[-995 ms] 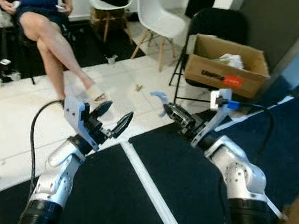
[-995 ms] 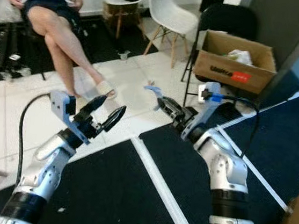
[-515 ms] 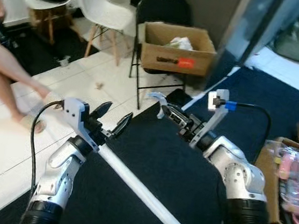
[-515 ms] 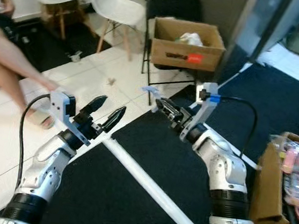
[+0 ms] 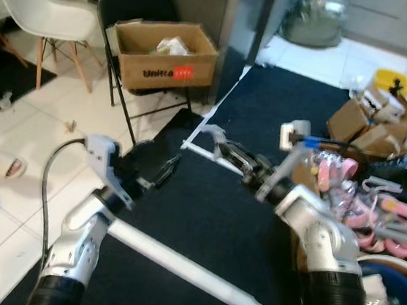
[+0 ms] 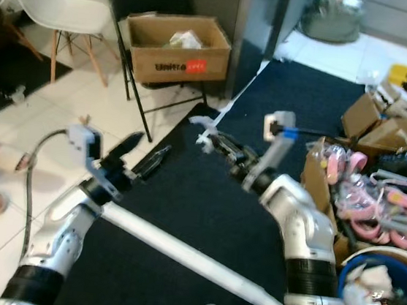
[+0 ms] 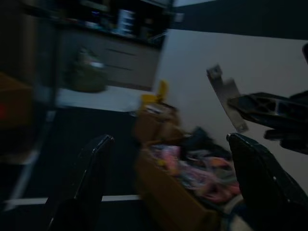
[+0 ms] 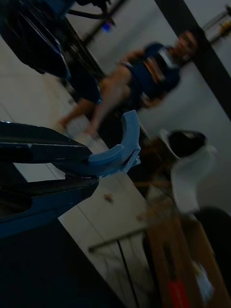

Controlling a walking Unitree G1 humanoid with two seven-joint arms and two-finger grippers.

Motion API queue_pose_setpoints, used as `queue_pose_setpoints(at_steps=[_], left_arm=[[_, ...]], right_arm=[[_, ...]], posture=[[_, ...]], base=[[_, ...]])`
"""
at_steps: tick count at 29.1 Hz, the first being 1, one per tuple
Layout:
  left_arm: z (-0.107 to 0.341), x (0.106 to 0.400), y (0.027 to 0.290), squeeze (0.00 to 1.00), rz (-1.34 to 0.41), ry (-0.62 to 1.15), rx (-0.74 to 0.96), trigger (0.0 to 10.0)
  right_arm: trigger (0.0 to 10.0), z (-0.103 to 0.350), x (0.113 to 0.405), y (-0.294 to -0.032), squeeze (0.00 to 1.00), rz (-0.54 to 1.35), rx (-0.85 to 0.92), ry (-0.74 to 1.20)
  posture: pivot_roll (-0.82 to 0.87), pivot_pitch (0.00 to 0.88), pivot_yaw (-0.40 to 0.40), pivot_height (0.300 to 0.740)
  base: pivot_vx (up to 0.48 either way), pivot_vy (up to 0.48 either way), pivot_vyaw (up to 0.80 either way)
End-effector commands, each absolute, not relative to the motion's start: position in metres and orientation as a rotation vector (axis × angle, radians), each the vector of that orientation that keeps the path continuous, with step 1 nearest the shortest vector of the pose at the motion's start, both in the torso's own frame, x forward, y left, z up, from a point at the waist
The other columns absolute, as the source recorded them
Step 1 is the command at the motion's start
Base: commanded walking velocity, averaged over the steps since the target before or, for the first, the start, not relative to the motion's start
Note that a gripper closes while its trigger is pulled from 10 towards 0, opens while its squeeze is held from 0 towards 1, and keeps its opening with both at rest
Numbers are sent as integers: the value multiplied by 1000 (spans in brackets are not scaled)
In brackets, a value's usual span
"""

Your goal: Picking trash to rubbish bin

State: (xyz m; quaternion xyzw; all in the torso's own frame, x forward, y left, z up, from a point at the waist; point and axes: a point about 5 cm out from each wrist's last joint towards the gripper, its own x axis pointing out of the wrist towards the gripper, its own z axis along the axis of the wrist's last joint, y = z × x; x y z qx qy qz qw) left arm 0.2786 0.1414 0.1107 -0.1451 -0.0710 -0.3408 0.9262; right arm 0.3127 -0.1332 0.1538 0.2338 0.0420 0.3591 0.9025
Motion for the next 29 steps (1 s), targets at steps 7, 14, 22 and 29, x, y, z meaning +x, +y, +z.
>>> queue_pose_setpoints(at_steps=[7,14,22,29], left_arm=[[109,272,140,0,-772,-103,-365,10000],[108,272,140,0,-772,-100,-369,10000],[110,272,140,0,-777,-101,-380,10000],[111,271,141,0,-774,-111,-378,10000]], right_arm=[[10000,152,312,-130,0,751,489,94],[10000,151,312,-130,0,751,489,95],[10000,152,312,-130,0,748,493,86],[10000,154,312,-131,0,748,492,68]], posture=[[14,0,-8,740],[15,0,-8,740],[15,0,-8,740],[13,0,-7,740]], base=[[0,0,-775],[0,0,-775],[0,0,-552],[0,0,0]])
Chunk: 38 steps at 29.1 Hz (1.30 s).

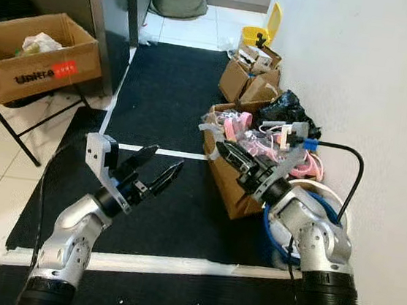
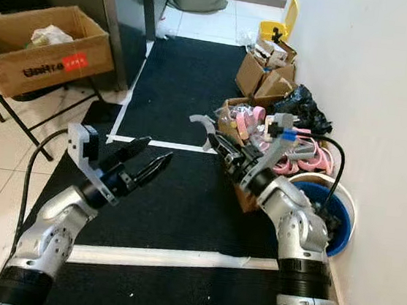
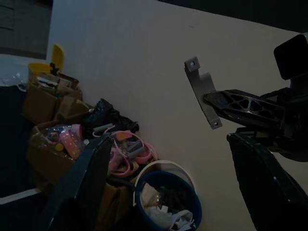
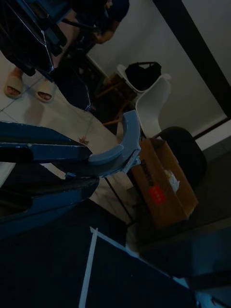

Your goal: Picking trash to rubbish bin

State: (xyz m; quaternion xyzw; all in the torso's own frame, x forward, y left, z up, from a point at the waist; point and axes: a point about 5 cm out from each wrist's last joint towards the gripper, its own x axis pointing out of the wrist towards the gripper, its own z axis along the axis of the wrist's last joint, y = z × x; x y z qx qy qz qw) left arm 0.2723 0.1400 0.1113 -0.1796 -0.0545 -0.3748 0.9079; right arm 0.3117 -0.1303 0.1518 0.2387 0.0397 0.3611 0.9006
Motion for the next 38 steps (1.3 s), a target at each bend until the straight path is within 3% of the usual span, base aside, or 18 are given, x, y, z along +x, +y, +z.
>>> queue_pose_setpoints(at_steps=[1,38], left_arm=[[111,271,141,0,-774,-111,-379,10000],[114,270,139,0,-790,-112,-373,10000]], right_arm=[[10000,154,312,-131,0,750,490,65],[10000,155,312,-131,0,758,470,51]], posture=[[13,0,-7,740],[12,0,-6,740]], base=[[0,0,0],[267,0,0]])
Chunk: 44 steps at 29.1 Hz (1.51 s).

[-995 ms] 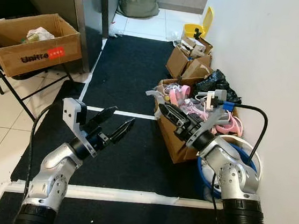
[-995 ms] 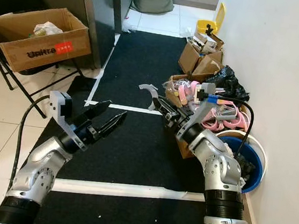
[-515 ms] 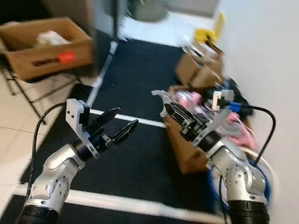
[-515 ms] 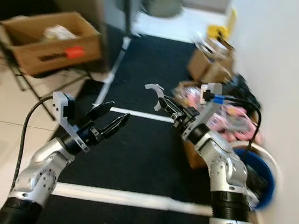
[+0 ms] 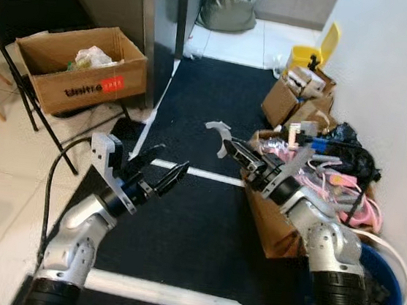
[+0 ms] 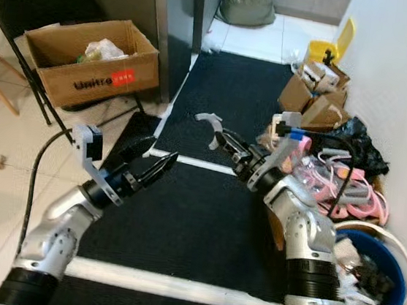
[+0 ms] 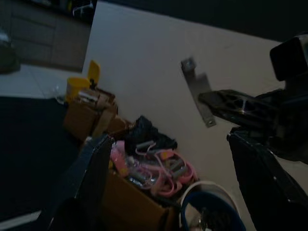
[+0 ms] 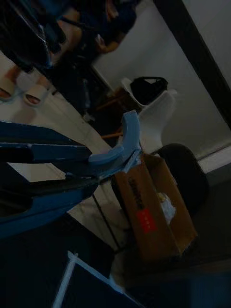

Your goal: Picking trash to rubbish bin

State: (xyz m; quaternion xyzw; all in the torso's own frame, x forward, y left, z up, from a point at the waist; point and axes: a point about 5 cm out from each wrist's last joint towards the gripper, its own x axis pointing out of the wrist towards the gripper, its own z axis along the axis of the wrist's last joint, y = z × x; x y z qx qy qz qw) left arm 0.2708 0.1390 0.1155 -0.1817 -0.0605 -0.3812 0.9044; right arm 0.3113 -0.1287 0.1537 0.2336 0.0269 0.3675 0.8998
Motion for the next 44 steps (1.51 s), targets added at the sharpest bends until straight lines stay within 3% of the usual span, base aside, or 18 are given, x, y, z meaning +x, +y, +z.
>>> queue_pose_setpoints(at_steps=[1,6,44], left_arm=[[114,270,139,0,-790,-113,-373,10000],[114,270,139,0,-790,-113,-372,10000],[113,270,139,0,-796,-110,-371,10000]], right_arm=[[10000,154,311,-130,0,770,466,59],[10000,154,311,-130,0,769,471,57],[10000,152,311,-129,0,768,451,65]], posture=[[12,0,-6,740],[12,0,-6,740],[12,0,-6,740]], base=[[289,0,800],[292,0,800],[290,0,37]])
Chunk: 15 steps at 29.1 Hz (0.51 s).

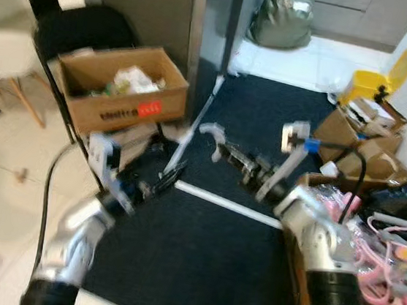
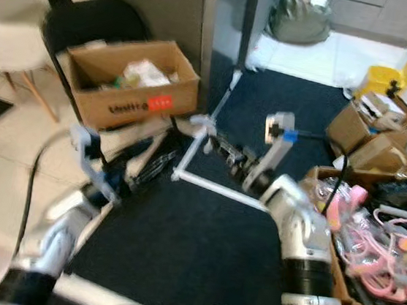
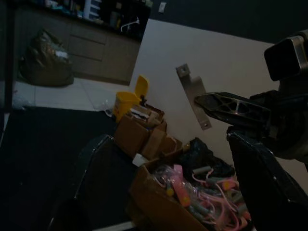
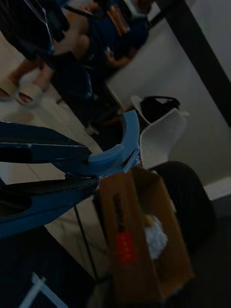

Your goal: Picking trash to rubbish bin

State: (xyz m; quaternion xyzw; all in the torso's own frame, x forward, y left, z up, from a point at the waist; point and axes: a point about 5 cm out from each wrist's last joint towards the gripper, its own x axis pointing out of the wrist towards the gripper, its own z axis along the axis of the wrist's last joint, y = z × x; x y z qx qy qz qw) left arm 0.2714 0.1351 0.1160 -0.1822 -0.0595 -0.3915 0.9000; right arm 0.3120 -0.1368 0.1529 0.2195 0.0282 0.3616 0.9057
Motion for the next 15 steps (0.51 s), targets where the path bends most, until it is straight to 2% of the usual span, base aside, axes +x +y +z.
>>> queue_pose_setpoints(at_steps=[1,4,15], left_arm=[[113,270,139,0,-796,-110,-371,10000],[113,270,139,0,-796,-110,-371,10000],[112,270,139,0,-797,-111,-370,10000]], right_arm=[[10000,152,311,-129,0,768,451,65],[10000,152,311,-129,0,767,458,64],[10000,153,312,-130,0,764,467,58]], posture=[[12,0,-6,740],[12,0,-6,740],[12,0,-5,740]], base=[[289,0,500],[289,0,675],[289,0,0]])
